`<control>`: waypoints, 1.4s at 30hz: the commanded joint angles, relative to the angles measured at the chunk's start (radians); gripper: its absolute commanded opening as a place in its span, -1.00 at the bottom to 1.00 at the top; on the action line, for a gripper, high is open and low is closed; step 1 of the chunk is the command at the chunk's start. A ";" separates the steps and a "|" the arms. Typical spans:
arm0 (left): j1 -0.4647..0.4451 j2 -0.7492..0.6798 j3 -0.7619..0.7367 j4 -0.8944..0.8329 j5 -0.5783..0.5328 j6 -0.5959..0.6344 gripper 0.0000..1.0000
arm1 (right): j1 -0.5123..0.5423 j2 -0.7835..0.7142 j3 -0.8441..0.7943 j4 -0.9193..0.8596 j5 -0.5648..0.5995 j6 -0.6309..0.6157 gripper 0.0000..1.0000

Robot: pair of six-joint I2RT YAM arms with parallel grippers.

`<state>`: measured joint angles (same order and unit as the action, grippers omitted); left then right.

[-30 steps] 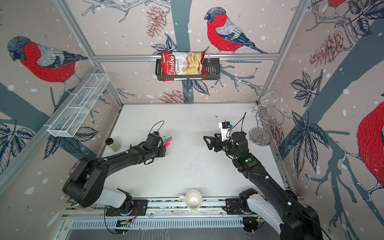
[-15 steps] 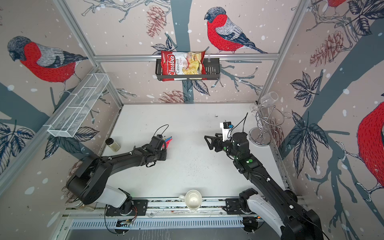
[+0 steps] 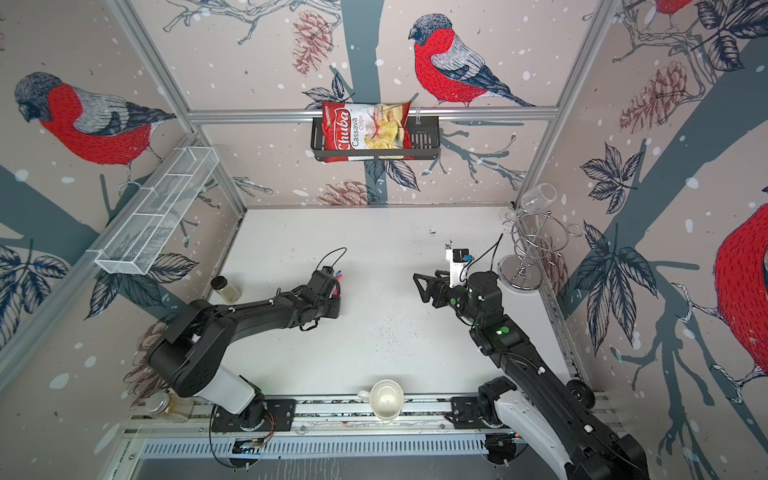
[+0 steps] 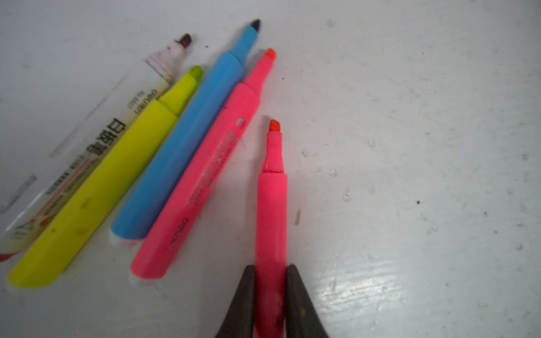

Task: Insert the pens into the pen caps
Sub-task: 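Grasp the pink highlighter with the left gripper and lift it upright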

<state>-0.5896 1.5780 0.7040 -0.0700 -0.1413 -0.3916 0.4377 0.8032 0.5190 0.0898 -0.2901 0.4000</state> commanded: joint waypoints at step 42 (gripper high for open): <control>-0.217 -0.525 -0.355 0.694 0.315 -0.050 -0.69 | 0.297 0.482 0.088 0.442 -0.281 0.163 0.29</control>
<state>-0.8024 1.0580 0.3466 0.5629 0.1802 -0.4446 0.7315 1.2716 0.5980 0.4923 -0.5835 0.5518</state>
